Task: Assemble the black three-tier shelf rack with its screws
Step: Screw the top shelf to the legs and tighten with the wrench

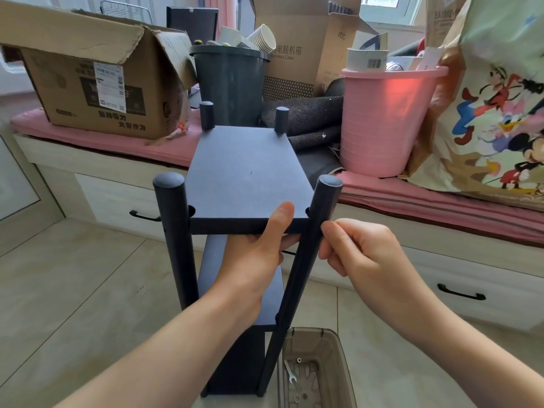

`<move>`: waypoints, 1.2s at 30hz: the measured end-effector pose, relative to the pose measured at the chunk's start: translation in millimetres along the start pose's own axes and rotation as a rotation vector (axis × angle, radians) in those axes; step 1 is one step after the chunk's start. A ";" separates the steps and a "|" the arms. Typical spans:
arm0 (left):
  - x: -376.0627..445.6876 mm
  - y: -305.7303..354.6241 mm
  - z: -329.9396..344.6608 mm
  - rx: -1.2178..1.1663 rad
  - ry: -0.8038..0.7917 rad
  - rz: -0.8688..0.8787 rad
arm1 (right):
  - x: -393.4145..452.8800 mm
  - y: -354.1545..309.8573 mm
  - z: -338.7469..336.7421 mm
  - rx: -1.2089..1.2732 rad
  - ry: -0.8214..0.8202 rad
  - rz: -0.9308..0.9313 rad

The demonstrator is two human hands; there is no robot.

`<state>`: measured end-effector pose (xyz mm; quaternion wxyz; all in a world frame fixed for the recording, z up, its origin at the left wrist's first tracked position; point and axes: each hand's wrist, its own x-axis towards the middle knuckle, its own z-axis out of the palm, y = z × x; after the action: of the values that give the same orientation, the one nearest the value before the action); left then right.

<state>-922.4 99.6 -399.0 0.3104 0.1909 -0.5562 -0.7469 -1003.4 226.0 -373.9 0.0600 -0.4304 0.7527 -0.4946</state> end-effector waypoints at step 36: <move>0.7 0.4 -9.0 0.044 -0.027 -0.025 | 9.8 11.4 -10.3 0.059 -0.132 0.025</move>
<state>-917.2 92.6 -401.3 0.2893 0.1944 -0.5744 -0.7407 -1021.5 227.8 -374.5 0.1281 -0.4508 0.7373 -0.4866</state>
